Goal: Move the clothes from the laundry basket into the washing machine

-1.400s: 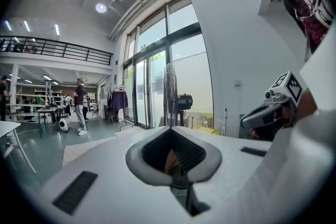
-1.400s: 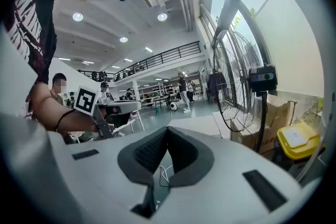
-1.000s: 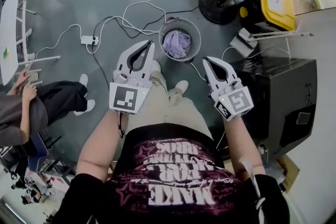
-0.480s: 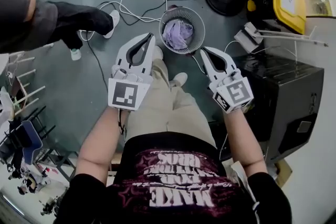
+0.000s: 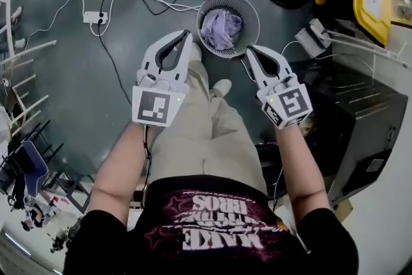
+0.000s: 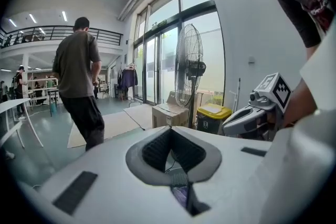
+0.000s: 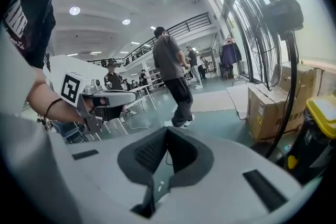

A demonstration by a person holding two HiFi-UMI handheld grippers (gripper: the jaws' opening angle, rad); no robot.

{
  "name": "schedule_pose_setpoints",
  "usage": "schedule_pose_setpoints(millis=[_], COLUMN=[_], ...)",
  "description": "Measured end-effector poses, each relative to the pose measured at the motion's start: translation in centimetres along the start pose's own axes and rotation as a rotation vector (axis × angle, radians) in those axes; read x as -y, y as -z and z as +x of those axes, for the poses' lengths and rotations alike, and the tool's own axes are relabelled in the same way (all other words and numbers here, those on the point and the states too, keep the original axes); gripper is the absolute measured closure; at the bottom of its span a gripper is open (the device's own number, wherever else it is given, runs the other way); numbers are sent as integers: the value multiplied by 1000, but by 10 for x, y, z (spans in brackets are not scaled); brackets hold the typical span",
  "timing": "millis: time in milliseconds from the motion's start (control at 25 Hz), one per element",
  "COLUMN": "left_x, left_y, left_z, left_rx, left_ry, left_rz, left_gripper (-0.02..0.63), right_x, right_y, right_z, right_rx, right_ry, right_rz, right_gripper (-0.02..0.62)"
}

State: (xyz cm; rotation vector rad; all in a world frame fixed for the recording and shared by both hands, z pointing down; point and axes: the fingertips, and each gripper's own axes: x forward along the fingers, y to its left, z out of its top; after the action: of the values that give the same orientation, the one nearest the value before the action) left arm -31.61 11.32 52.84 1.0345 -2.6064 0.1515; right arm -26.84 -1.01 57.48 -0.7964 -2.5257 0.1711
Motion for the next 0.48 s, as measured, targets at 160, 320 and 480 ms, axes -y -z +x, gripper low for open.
schedule_pose_setpoints(millis=[160, 320, 480], left_x=[-16, -33, -43], left_y=[19, 31, 56], left_z=[21, 39, 50], left_rx=[-7, 8, -12], left_ry=[6, 17, 18], left_rz=[21, 48, 36], left_gripper=[607, 607, 607], right_x=[9, 8, 15], right_y=[22, 48, 87], right_z=[22, 48, 77], right_rx=[-21, -72, -140], right_ry=[5, -16, -34], right_rz=[9, 6, 0], right_gripper=[592, 592, 592])
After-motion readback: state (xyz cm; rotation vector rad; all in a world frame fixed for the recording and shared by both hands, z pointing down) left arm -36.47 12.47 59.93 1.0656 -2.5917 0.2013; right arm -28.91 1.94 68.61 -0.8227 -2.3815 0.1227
